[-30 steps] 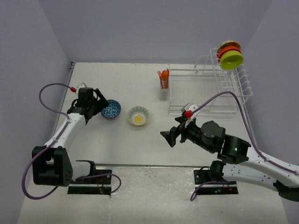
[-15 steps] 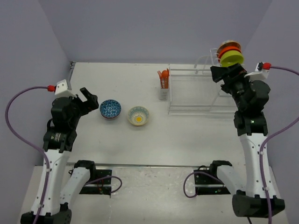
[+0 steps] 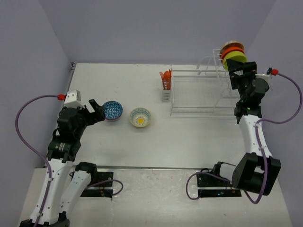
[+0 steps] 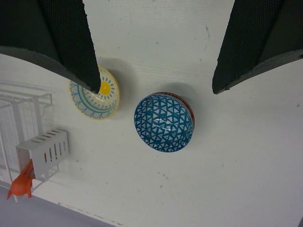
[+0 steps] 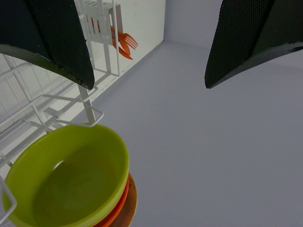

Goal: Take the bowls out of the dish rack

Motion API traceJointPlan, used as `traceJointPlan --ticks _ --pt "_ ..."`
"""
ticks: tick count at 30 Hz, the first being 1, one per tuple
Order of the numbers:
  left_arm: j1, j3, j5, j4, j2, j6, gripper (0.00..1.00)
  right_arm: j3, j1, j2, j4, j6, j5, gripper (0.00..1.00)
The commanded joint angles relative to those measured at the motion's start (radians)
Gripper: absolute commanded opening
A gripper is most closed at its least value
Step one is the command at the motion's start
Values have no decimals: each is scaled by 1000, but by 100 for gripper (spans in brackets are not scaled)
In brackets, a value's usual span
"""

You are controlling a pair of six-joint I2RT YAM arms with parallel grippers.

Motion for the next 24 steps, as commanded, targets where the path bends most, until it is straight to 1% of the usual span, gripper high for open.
traceJointPlan --ticks 1,4,7,11,13,14,15,16,19,21,22,24 --pt "-36 -1 -5 33 -17 29 100 37 -37 74 168 109 -82 99" --pt "-43 -2 4 32 -8 29 100 19 -60 92 213 144 -99 98" --pt "-43 -2 13 36 1 31 100 36 -71 115 213 140 -109 97" --pt "-45 -5 18 39 -5 31 100 72 -90 172 215 149 -135 89" --pt "-47 -5 19 39 -5 32 100 80 -99 187 215 155 -132 82" --pt "-47 -7 21 41 -3 32 100 95 -102 197 215 158 -140 79" --pt "-48 -7 22 41 -2 32 100 106 -105 215 215 158 -149 71" --pt "-48 -7 24 41 3 32 100 117 -108 224 215 160 -158 66" --pt "-48 -7 25 39 8 32 100 129 -110 249 216 171 -160 61" --pt "-48 -7 27 39 11 32 100 131 -110 256 222 169 -145 61" --pt "-48 -5 28 41 12 32 100 129 -110 260 235 169 -142 58" --pt "-48 -7 32 42 14 34 100 125 -111 267 282 177 -143 57"
